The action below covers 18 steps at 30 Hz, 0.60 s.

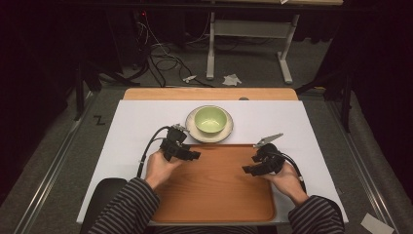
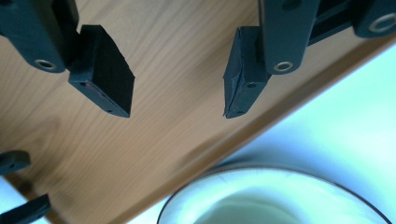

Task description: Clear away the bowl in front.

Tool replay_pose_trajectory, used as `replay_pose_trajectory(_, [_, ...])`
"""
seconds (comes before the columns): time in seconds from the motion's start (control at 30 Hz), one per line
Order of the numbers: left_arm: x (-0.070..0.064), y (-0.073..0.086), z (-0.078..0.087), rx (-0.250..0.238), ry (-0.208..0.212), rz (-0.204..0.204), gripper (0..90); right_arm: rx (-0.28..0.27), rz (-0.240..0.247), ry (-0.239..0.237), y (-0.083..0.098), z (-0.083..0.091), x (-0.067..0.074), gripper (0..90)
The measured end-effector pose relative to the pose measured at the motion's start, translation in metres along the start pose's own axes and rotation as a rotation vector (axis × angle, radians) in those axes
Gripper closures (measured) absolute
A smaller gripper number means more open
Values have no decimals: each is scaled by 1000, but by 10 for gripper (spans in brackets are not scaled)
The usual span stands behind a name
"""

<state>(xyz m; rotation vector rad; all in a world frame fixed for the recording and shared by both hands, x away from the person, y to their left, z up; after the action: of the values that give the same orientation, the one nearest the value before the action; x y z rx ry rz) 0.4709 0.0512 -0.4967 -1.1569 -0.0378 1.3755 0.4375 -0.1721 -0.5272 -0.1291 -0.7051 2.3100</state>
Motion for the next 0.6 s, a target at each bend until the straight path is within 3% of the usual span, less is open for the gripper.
replay_pose_trajectory(0.53, [-3,-37,1,-55,-9,22,422,12,-22,2,0,-1,1,392])
replay_pose_trajectory(0.6, [-5,-42,0,-57,-6,28,421,8,-7,1,0,-1,1,392])
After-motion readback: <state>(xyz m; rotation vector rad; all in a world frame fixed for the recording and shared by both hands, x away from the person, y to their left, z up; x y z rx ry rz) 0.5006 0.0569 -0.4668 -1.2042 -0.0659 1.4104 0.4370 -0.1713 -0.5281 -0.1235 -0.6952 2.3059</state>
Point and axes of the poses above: each handheld gripper's, and its own axes: z roughly backward along the jaws, y roughly out of its underside, x roughly to its left, the point moved 6 cm from there along -z, roughly forward along the jaws
